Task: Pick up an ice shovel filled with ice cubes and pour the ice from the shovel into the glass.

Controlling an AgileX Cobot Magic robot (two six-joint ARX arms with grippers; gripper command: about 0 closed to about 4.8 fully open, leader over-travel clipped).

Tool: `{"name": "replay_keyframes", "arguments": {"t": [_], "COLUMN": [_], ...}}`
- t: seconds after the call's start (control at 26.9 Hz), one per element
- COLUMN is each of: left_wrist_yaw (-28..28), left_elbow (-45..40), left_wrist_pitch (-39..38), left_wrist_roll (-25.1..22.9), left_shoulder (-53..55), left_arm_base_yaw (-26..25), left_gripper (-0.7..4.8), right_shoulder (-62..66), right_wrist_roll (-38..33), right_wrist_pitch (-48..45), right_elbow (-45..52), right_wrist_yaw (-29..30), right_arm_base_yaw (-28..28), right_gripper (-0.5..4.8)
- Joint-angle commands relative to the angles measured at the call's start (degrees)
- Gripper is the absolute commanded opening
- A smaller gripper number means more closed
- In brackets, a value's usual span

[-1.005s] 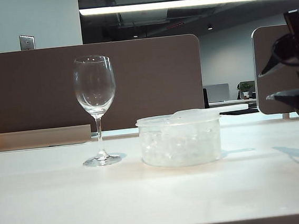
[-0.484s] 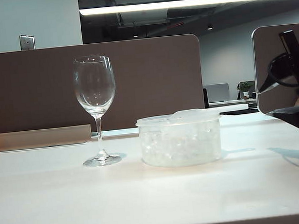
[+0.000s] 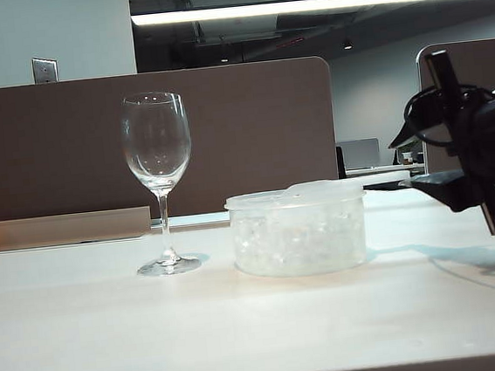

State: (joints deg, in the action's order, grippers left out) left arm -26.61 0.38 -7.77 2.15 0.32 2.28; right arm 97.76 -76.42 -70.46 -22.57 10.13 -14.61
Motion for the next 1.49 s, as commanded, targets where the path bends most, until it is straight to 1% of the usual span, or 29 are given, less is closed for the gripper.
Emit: {"name": "replay_keyframes", "arguments": {"t": [0.04, 0.19, 0.45, 0.56, 0.74, 0.78, 0.82, 1.12, 1.19, 1.23, 1.49], "left_wrist_yaw": [-0.44, -0.42, -0.44, -0.42, -0.44, -0.42, -0.42, -0.44, -0.44, -0.44, -0.42], "left_elbow": [0.07, 0.07, 0.07, 0.07, 0.07, 0.07, 0.07, 0.07, 0.07, 0.07, 0.07], "left_wrist_pitch": [0.11, 0.11, 0.13, 0.13, 0.11, 0.11, 0.13, 0.11, 0.11, 0.11, 0.11], "left_wrist_roll": [-0.20, -0.20, -0.20, -0.20, -0.20, -0.22, -0.22, -0.20, -0.20, -0.20, -0.20], "left_shoulder": [0.00, 0.00, 0.02, 0.02, 0.02, 0.02, 0.02, 0.02, 0.02, 0.02, 0.02], "left_arm_base_yaw": [-0.04, -0.04, -0.04, -0.04, -0.04, -0.04, -0.04, -0.04, -0.04, -0.04, -0.04], "left_gripper": [-0.05, -0.05, -0.05, -0.05, -0.05, -0.05, -0.05, -0.05, -0.05, -0.05, -0.05], "right_shoulder": [0.48, 0.70, 2.38, 2.47, 2.78, 2.78, 2.78, 2.78, 2.78, 2.78, 2.80], "right_wrist_roll": [0.35, 0.37, 0.35, 0.35, 0.35, 0.35, 0.35, 0.35, 0.35, 0.35, 0.13], "right_wrist_pitch": [-0.22, -0.02, -0.09, -0.07, -0.04, -0.04, -0.07, -0.02, -0.04, -0.04, -0.02], "right_elbow": [-0.59, -0.85, -1.92, -1.92, -1.95, -1.95, -1.95, -1.95, -1.95, -1.95, -1.95], "right_wrist_yaw": [-0.13, -1.51, -1.20, -1.31, -1.27, -1.27, -1.29, -1.42, -1.42, -1.42, -1.42], "right_arm_base_yaw": [-0.31, -0.74, -0.96, -0.96, -0.96, -0.96, -0.96, -0.96, -0.96, -0.96, -0.96], "right_gripper": [2.11, 2.10, 2.03, 1.40, 1.33, 1.00, 0.82, 0.79, 0.46, 0.41, 0.37]}}
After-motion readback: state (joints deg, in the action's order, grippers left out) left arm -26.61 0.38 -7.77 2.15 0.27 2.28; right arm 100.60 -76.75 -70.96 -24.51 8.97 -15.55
